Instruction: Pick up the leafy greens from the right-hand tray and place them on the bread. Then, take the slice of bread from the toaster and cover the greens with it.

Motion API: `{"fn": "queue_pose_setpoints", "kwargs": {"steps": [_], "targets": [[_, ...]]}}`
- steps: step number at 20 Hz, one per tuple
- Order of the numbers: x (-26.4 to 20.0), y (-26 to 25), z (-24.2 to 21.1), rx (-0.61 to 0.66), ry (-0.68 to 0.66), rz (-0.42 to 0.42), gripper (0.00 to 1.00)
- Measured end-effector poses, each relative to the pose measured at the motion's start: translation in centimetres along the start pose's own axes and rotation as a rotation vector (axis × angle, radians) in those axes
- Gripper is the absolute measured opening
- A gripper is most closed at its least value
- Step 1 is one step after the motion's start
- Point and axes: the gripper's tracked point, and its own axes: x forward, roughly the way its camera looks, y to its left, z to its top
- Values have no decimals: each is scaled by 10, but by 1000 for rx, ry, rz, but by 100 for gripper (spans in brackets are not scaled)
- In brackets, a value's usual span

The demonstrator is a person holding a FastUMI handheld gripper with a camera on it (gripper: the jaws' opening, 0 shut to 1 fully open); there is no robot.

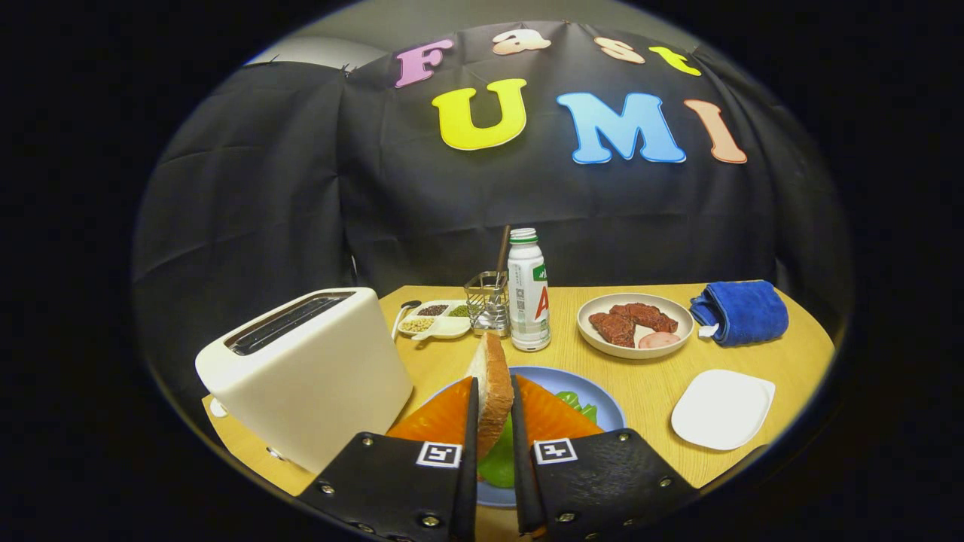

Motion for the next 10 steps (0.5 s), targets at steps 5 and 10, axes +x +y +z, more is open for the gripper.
{"fn": "queue_pose_setpoints", "kwargs": {"steps": [5,10], "targets": [[2,-12,-5,-16,21,-30,31],[7,-21,-9,-18,34,-42,41]]}}
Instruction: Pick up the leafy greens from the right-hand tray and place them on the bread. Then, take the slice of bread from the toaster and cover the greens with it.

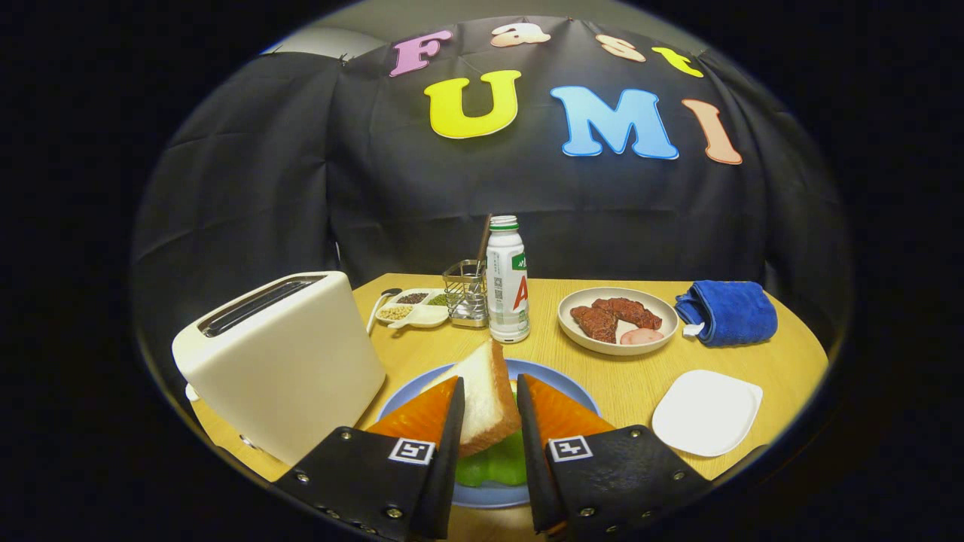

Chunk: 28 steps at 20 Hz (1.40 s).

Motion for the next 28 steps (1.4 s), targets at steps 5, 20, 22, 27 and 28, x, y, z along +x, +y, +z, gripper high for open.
{"fn": "queue_pose_setpoints", "kwargs": {"steps": [5,20,22,27,28], "targets": [[-3,-1,6,-5,-14,5,44],[-91,-78,53,-56,-262,-84,44],[-101,-107,45,-38,-279,-126,44],[-114,-174,30,-53,-278,-187,49],[-119,-189,28,-71,-280,-195,53]]}}
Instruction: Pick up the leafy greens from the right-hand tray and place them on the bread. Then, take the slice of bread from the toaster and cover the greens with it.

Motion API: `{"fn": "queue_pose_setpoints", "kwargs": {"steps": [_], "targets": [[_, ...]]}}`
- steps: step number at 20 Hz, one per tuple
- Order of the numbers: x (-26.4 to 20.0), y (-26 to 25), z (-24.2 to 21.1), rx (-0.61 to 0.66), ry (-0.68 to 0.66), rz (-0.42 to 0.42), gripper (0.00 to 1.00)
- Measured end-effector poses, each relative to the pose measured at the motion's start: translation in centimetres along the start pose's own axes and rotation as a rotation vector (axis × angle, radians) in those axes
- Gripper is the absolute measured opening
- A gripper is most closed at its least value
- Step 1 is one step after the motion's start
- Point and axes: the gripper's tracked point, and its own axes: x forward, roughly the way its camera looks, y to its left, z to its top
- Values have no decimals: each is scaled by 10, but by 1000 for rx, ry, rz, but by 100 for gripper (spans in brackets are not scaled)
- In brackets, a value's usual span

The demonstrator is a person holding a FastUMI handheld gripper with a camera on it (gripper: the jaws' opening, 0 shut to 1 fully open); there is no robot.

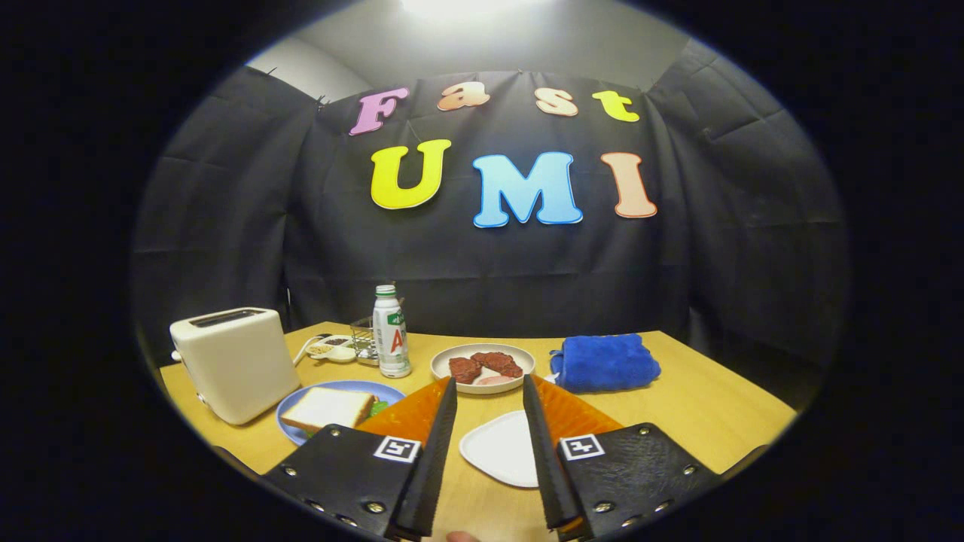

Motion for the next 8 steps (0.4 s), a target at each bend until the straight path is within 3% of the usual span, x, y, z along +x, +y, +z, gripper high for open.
{"fn": "queue_pose_setpoints", "kwargs": {"steps": [1,2,5,8], "targets": [[-3,-12,-1,-12,-11,12,67],[-4,-22,-2,-20,-20,28,72],[-20,-68,7,-11,-81,49,98],[-36,-133,25,-16,-156,19,98]]}}
